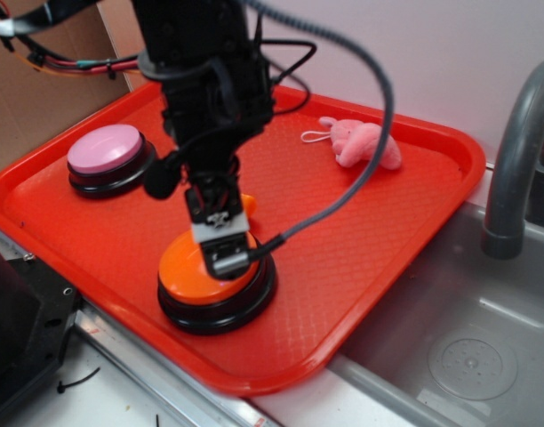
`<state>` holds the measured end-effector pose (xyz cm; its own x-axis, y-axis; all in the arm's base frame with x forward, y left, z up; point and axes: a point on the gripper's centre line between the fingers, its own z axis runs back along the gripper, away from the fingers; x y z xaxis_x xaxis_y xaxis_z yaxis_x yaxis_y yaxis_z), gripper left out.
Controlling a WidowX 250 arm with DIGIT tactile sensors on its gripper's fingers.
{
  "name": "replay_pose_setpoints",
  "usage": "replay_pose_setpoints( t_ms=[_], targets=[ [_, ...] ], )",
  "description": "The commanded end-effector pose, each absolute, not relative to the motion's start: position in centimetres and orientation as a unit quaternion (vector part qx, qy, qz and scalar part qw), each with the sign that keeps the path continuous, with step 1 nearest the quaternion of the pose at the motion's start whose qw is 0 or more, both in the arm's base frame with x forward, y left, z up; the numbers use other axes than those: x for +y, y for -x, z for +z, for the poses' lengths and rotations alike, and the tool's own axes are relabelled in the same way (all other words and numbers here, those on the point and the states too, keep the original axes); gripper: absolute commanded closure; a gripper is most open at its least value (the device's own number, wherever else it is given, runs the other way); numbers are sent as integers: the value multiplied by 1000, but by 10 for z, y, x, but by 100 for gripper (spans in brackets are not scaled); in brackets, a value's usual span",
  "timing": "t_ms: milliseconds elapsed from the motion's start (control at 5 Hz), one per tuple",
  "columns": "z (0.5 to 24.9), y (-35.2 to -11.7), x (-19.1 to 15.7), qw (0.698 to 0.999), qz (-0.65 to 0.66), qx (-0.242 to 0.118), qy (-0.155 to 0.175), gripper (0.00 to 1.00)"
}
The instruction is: Push the orange button.
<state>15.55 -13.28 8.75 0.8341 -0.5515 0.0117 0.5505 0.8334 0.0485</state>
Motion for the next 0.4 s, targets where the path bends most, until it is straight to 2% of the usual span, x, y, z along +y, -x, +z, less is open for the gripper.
replay_pose_setpoints(
  t_ms=[0, 200],
  targets=[
    [56, -154, -119, 953, -304, -10, -2, 0],
    [45, -158, -129, 947, -320, -9, 11, 0]
  ],
)
